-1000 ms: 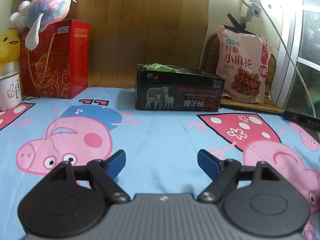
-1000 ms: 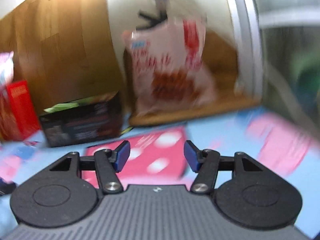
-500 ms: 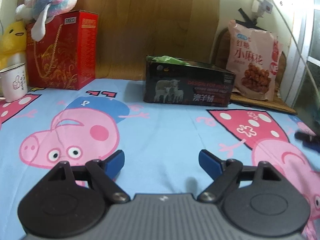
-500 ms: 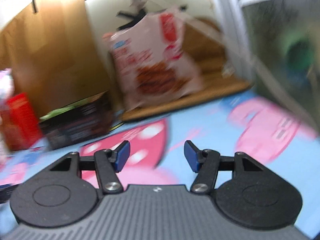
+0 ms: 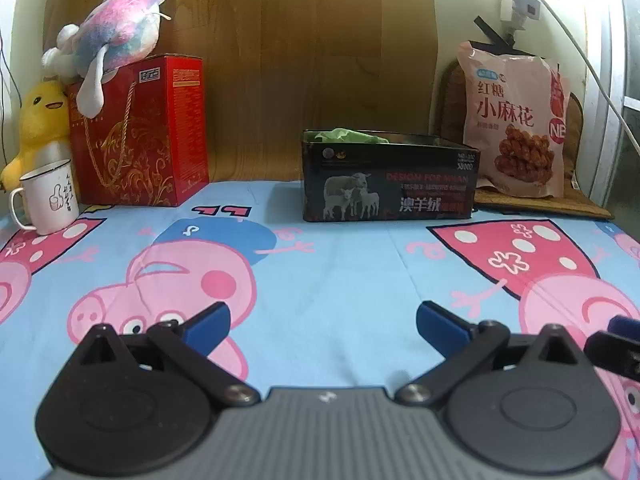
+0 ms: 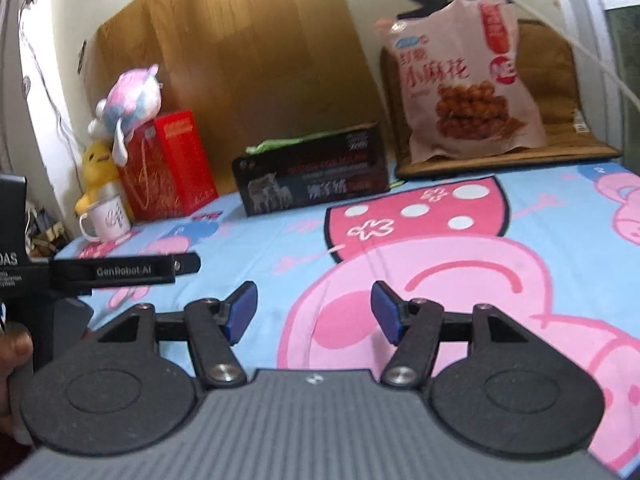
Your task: Organize snacks
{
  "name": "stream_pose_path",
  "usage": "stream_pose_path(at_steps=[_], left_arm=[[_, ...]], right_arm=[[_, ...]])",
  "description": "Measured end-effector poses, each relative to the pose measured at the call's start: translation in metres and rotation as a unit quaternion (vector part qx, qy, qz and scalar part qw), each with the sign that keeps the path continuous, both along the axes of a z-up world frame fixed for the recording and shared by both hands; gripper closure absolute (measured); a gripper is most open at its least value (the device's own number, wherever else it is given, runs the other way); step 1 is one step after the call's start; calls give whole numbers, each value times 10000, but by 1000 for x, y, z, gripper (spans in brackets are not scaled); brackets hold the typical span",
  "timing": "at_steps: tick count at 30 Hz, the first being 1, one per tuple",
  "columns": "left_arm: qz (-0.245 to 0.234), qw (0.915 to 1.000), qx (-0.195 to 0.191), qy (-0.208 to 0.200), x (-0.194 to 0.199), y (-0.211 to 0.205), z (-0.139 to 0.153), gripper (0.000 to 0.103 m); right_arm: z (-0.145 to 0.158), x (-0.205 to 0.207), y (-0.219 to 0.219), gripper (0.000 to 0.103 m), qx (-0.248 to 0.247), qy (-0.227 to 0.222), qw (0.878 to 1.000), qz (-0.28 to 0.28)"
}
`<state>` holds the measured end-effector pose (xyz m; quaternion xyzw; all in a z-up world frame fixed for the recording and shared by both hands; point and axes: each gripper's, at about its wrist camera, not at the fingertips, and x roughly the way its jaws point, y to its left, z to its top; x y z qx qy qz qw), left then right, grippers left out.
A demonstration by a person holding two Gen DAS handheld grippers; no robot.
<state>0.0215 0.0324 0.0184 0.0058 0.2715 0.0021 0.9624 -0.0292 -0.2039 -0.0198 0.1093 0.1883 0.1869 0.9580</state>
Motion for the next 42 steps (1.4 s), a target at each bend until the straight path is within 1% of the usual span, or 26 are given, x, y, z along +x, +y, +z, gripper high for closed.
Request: stream_pose_path(at_steps=[2,6,13,24,32,36,38,40,42], left_arm=[[-13,10000,32,12,0,-1,0,0],[-17,10000,94,-1,-1,-2,0,0],[-88,9998,177,70,1,-5,-1,0],[-93,9997,133,199,5,-4,-4,0],[23,9997,246,29,0,-6,-2,0],[67,9997,212,-37,-2,-4,0,0],[41,9999,155,-1,-2,-2,1,0],[45,9999,65,67,-4,0,1,0],[39,9999,-110,34,-9,3,2,0]], right_arm=[[0,1,-1,32,-51,1,10000,1],[-1,8,4,31,-158,134,9997,106],[-4,15,-3,31,117,374,9992,100],[-3,15,-4,27,167,377,9991,136],[-3,15,-4,26,160,371,9991,145],[-2,14,-4,26,142,304,9993,179],[-2,12,-3,26,134,262,9994,198],[-2,11,-3,26,114,225,9995,214],[-2,10,-2,25,100,191,9995,223]])
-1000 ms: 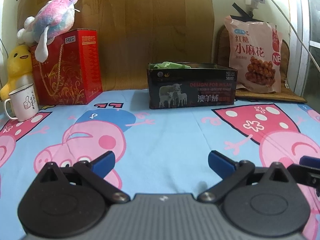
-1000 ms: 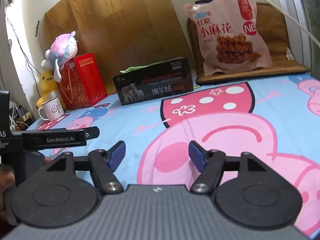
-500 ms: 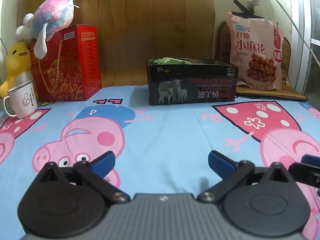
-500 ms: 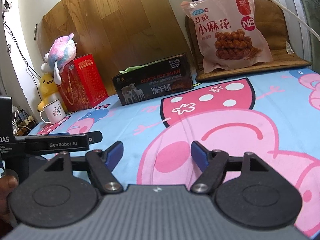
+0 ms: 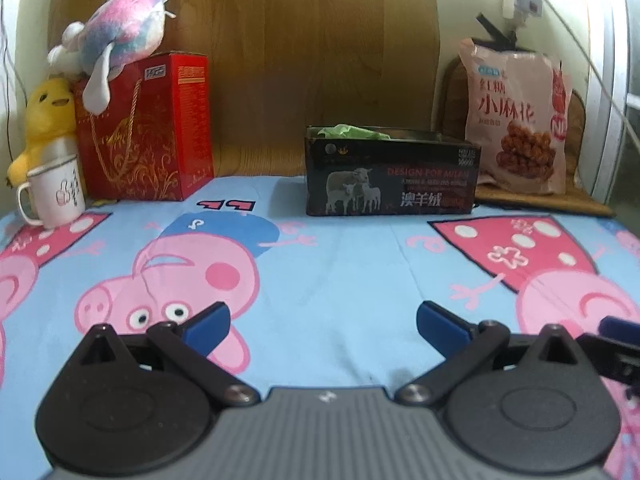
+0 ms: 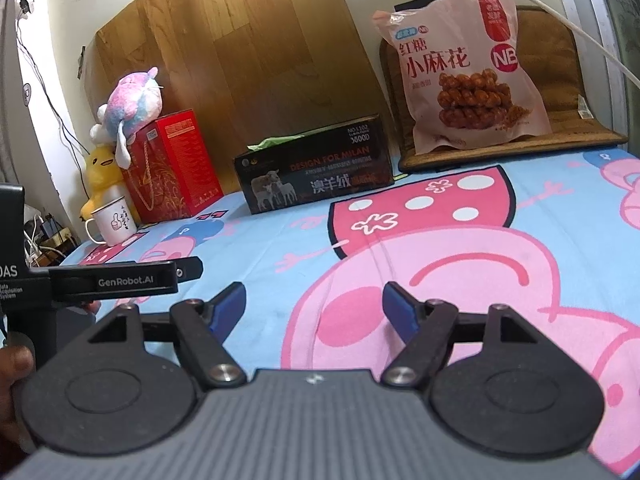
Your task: Organize snacks
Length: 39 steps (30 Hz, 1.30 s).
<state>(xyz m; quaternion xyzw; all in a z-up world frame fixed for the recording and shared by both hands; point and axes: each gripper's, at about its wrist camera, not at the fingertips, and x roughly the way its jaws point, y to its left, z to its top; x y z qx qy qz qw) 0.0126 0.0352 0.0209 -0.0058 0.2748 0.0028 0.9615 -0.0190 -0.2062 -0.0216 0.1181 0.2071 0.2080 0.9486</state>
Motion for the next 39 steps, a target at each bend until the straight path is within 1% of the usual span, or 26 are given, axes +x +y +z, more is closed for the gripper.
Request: stream_pose_path(at_steps=[1,3,5,8,11,13,15,18,19,24,28,39], left_arm=[[-33,9999,-96,8,-3,1,1,0],[-53,9997,-137,191,-5,0,2,0],[59,9996,-13,288,-8,-3,4,0],[204,9989,309,290,-18,-10,6,0],[170,9982,415,396,-25,-14,9,0],[203,9977,516,387,-30,-17,9,0],[161,9980,470,399,-31,-17,11,0],[116,9982,256,521,-31,-14,11,0],[136,9983,236,518,-32,-13,11,0],[321,9977,452,400,-34,-13,12,0],[363,9972,535,378,-33,-13,12,0],[335,9970,500,487,-30,-12,7,0]], right_arm=[[0,0,0,25,-3,-10,10000,2],[0,-1,0,25,3,-29,10000,1],[0,-2,0,25,10,-53,10000,-8],[1,-4,0,23,-5,-127,9999,-20],[1,-6,1,22,-26,-183,9998,-10],[2,-6,1,22,-29,-199,9998,-8],[2,-7,1,21,-29,-220,9998,-14],[2,-8,2,21,-46,-256,9997,-16],[2,-8,2,20,-54,-267,9996,-16],[3,-9,3,20,-71,-287,9996,-19],[3,-9,3,20,-71,-288,9996,-20],[3,-10,3,20,-70,-287,9996,-25]])
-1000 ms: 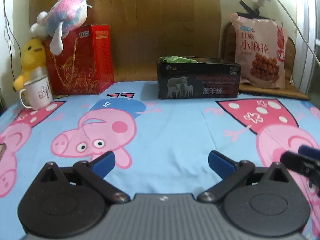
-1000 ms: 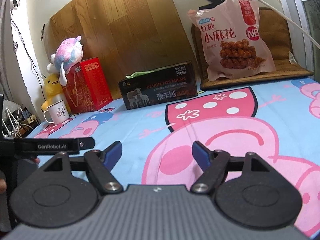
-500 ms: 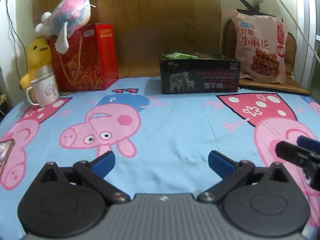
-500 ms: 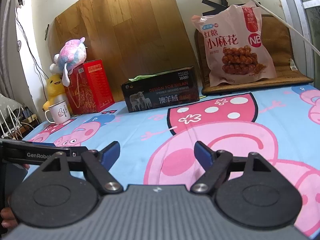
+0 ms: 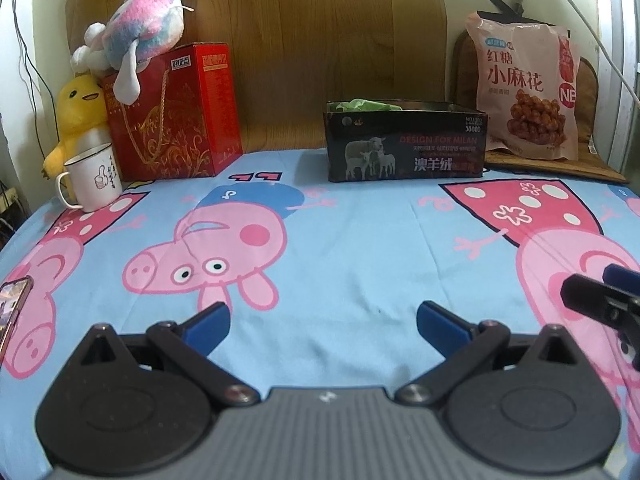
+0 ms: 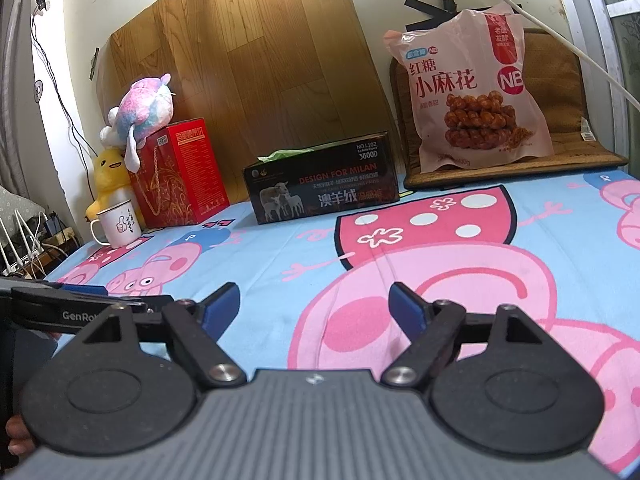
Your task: Organize snacks
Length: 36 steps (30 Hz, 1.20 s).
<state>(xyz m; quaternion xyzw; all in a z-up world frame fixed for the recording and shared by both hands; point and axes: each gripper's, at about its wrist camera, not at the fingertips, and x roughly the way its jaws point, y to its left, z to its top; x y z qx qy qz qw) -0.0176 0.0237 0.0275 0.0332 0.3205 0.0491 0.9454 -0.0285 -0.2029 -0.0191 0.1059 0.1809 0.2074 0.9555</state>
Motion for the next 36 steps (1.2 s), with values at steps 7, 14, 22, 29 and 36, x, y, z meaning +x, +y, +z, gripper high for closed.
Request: stream_pose_path(at_steps=[7,14,22,29,36], left_arm=[[-26,9999,-37,93,1,0,-4,0],[-43,9998,-35,173,3,-1,-6,0],[-89,9997,0,213,4,-3,-8,0],[-22,10000,80,33,1,-3,-4,0],[46,9999,148,-61,1,-2,-2,0]], right_arm=[[0,0,0,19,-2,-4,10000,0],[0,0,0,19,4,-1,10000,-4],[0,0,0,19,4,-1,10000,-11],[-1,0,0,19,4,1,10000,-17],[-1,-1,2,19,-3,12,10000,-9]])
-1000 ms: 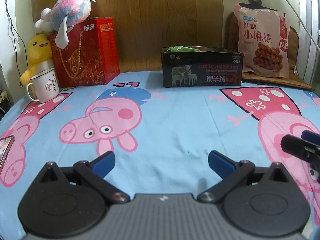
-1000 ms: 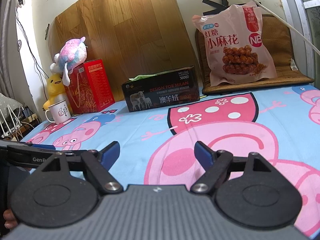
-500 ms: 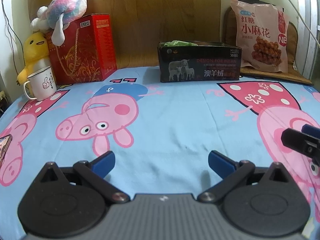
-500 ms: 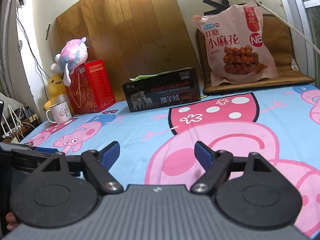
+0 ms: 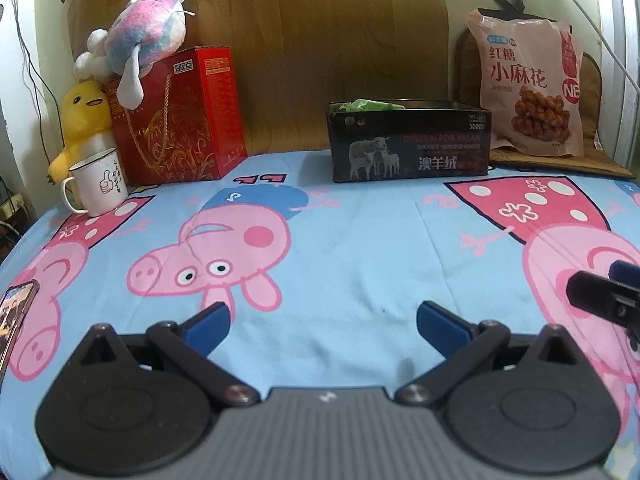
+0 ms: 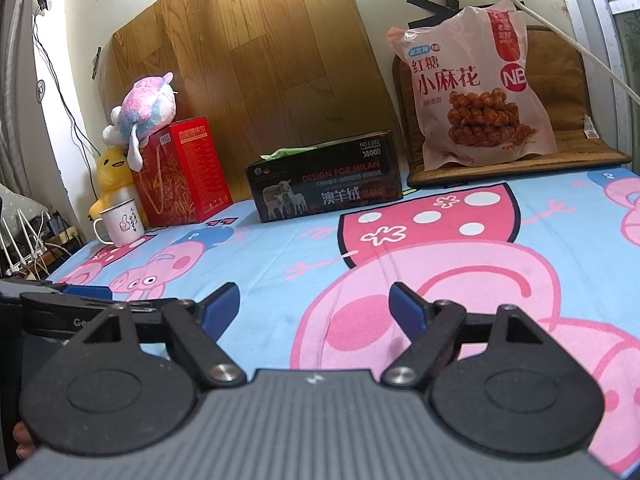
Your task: Organize snacks
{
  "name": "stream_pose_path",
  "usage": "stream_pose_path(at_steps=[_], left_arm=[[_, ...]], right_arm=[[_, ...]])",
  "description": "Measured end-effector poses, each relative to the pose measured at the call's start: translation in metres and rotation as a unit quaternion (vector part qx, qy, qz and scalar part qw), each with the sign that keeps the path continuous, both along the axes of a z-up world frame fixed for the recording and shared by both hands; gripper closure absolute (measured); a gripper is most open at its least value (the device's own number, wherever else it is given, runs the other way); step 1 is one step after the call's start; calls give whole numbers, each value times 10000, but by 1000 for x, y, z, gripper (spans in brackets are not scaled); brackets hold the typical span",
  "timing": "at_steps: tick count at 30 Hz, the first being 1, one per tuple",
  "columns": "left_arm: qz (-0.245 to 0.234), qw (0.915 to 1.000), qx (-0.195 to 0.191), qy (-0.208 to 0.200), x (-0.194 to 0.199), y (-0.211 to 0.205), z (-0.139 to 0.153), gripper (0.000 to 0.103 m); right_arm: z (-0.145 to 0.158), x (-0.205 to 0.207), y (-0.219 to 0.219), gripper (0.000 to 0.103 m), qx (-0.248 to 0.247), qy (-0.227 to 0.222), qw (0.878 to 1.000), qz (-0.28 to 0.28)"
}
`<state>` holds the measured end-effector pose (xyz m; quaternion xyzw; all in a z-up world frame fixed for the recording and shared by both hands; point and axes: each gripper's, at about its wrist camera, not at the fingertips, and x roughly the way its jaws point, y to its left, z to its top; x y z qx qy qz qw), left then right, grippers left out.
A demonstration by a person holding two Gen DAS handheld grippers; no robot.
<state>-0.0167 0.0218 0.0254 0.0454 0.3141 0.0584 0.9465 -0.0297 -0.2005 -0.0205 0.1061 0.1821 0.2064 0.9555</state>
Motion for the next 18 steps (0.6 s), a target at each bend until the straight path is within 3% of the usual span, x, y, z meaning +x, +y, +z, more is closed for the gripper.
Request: stream_pose_path(at_steps=[9,18], left_arm=[[34,10000,11,79,2,0,-1,0],[-185,9994,-210,179,3,-1,-4,0]], right_arm=[[0,0,0,19,-2,3,10000,-1],[0,1,0,19,0,3,10000,3]])
